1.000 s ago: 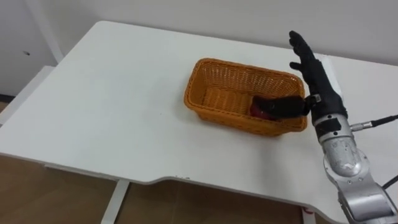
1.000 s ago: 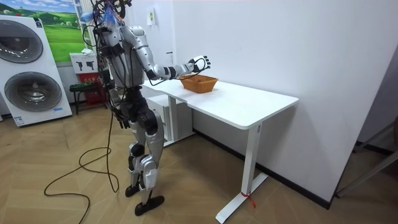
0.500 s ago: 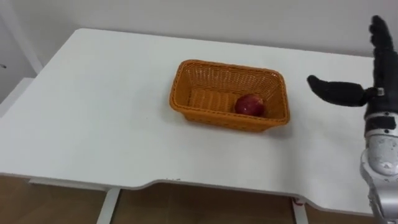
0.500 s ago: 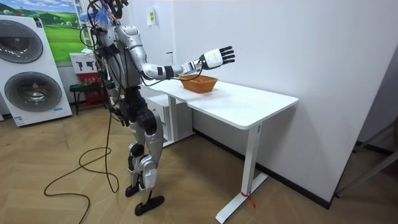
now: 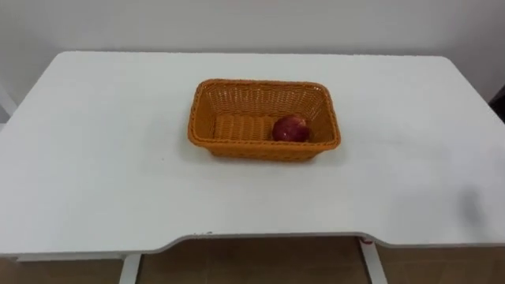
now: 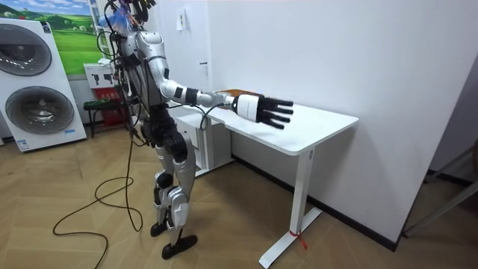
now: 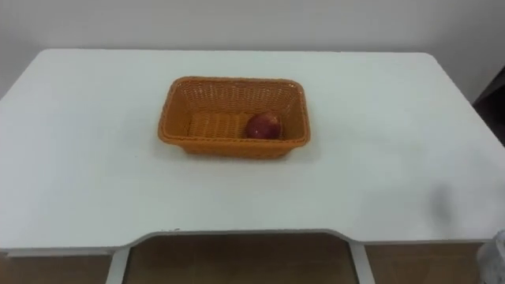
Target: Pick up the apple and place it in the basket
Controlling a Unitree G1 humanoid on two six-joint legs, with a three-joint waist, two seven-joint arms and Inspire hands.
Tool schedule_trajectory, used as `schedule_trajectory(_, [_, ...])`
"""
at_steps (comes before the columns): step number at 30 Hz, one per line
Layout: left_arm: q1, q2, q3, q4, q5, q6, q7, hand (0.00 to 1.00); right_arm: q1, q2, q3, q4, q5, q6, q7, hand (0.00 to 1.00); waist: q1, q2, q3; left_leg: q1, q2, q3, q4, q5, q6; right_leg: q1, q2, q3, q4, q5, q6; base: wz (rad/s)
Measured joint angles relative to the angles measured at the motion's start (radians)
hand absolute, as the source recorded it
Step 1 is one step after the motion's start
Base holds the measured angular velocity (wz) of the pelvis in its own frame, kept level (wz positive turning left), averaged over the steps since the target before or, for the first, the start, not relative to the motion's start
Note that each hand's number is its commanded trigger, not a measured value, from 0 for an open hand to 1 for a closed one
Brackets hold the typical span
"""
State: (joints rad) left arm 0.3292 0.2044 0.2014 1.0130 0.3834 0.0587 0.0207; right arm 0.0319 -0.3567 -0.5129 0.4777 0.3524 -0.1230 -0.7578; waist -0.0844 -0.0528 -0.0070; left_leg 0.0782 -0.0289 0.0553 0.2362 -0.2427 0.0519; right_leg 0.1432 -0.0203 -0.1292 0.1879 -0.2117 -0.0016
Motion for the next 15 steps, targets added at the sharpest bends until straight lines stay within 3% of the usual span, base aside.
schedule_trajectory(3, [-0.010,-0.004,0.030,-0.003,0.001,0.019,0.016,0.00,0.010,0.001,-0.020,0.187,0.080,0.027,-0.012,0.00,-0.001,-0.011,-0.0023,0.004,0.001,-0.001,-0.001,0.000,-0.001,0.006,0.002,0.003,-0.002,0.000,0.000,0.03])
schedule_trajectory(7, [-0.006,-0.015,0.035,-0.012,0.003,0.055,0.020,0.00,0.061,0.022,-0.020,0.367,0.211,0.081,-0.018,0.00,0.009,-0.002,0.0003,0.002,0.001,0.000,-0.002,0.000,-0.001,0.000,0.002,0.013,-0.001,0.000,0.000,-0.03])
schedule_trajectory(11, [-0.003,-0.021,0.040,-0.012,0.001,0.063,0.021,0.00,0.105,0.077,-0.020,0.470,0.244,0.100,-0.020,0.00,0.011,0.009,0.0031,0.002,0.002,0.000,0.001,0.000,-0.001,0.000,0.003,0.017,0.000,0.000,0.000,-0.02])
schedule_trajectory(15, [-0.001,-0.033,0.039,-0.012,0.002,0.064,0.021,0.00,0.111,0.105,0.002,0.549,0.279,0.102,-0.013,0.00,0.013,0.022,0.0061,0.000,0.001,-0.002,0.001,0.000,0.000,-0.003,0.003,0.024,0.002,0.000,0.000,-0.01])
